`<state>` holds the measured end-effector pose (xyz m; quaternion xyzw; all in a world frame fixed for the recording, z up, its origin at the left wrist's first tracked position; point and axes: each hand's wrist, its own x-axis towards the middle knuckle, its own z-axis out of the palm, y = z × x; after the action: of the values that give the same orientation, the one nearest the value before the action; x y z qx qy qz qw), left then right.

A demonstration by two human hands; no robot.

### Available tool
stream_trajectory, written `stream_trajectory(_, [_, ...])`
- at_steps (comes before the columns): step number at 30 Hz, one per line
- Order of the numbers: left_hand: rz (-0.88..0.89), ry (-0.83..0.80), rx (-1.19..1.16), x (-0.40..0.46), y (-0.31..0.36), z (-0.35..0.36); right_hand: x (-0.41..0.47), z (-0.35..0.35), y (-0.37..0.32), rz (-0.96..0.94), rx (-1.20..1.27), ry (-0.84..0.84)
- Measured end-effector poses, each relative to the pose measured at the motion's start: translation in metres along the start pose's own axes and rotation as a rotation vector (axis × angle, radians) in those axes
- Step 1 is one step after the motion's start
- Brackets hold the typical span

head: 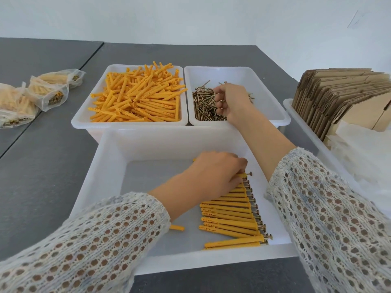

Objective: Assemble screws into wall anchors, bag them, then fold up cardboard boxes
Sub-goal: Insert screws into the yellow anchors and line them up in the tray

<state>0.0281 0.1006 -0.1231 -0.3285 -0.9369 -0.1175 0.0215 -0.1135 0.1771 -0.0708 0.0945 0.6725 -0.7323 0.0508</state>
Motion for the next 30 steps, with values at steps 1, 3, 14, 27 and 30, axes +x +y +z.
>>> stream_trajectory(1, [-0.012, -0.005, -0.005, 0.000, -0.001, 0.002, 0.000, 0.000, 0.000, -0.007, -0.010, -0.006])
stream_trajectory(3, [-0.022, 0.002, -0.006, -0.001, -0.002, 0.005, 0.001, 0.001, 0.001, -0.018, -0.035, -0.015])
stream_trajectory(14, [-0.001, 0.084, -0.015, 0.000, -0.001, 0.009, 0.002, 0.003, 0.003, -0.027, -0.098, -0.026])
stream_trajectory(27, [-0.012, 0.544, 0.056, -0.002, -0.036, -0.040, 0.002, 0.011, 0.010, -0.336, -0.672, -0.087])
stream_trajectory(30, [-0.098, 0.671, 0.136, -0.005, -0.054, -0.048, -0.001, 0.015, 0.013, -0.377, -0.887, -0.195])
